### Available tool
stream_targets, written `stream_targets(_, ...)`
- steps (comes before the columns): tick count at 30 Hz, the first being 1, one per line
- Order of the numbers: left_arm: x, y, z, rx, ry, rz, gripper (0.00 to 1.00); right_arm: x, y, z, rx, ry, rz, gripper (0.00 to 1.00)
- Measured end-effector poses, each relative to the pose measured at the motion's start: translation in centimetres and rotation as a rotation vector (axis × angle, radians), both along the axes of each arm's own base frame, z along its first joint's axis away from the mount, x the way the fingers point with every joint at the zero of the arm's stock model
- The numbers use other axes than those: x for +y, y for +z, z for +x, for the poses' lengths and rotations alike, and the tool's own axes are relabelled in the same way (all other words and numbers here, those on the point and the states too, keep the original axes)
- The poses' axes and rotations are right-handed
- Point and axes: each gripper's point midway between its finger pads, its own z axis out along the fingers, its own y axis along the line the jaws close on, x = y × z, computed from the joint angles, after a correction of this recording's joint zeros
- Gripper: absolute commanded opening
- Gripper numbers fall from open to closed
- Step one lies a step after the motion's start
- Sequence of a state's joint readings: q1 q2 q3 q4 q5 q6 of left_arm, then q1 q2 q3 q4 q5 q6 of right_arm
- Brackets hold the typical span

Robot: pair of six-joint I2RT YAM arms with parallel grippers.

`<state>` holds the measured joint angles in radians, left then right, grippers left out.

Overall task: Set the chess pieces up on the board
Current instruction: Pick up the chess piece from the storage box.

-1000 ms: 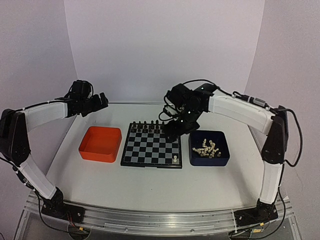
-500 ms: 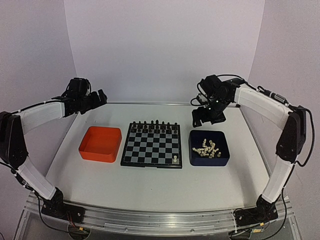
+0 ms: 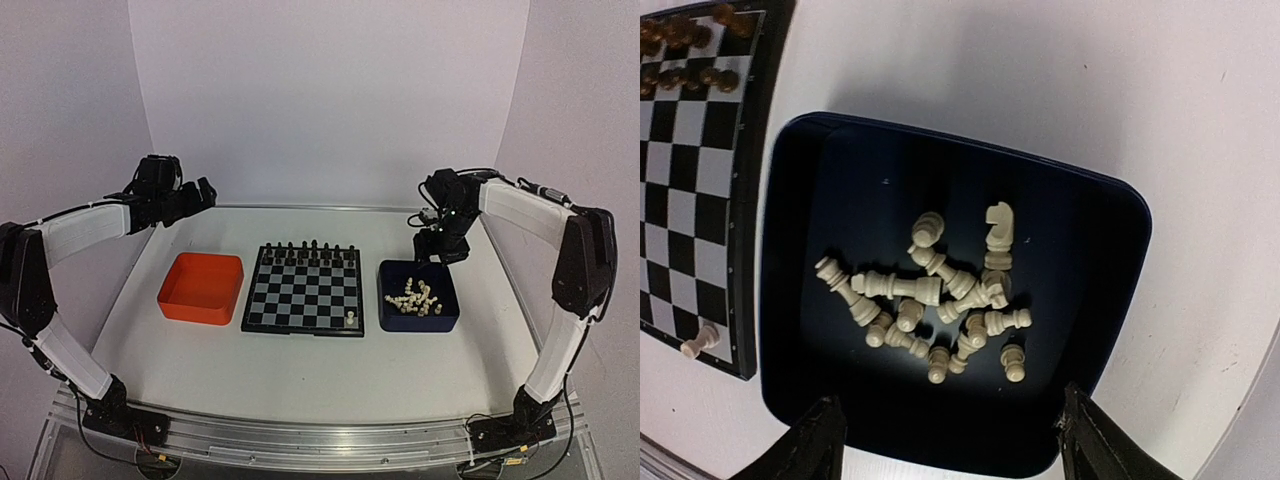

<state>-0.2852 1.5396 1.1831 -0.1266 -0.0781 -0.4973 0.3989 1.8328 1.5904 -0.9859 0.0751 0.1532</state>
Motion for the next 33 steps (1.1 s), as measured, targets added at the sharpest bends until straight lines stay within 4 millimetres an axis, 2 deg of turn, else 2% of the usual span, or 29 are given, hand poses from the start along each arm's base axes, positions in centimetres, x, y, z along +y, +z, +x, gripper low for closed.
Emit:
stream_targets(4,-0.1,-0.1,0.1,-0.003,-0.005,-0.003,1.00,-1.2,-2.8,0.7,0.068,-0.037,-0.004,0.64)
stream_targets(7,-0.2,0.1,0.3,-0.012,-0.006,-0.007,1.00,-1.3,-4.1,0.8,0.099,-0.038,-0.007,0.60)
stream_targets(15,-0.3,0.3,0.4,-0.022,-0.006,-0.010,1.00,-1.3,-4.9,1.2,0.107,-0.026,-0.001,0.54)
stream_targets(25,-0.4,-1.5,0.9,0.014,-0.006,0.001,1.00,-1.7,-6.5,1.2,0.134,-0.017,-0.024,0.46)
stream_targets(33,-0.4,-1.7,0.9,0.018,-0.006,0.002,1.00,-1.8,-7.8,1.3,0.151,0.000,-0.043,0.38)
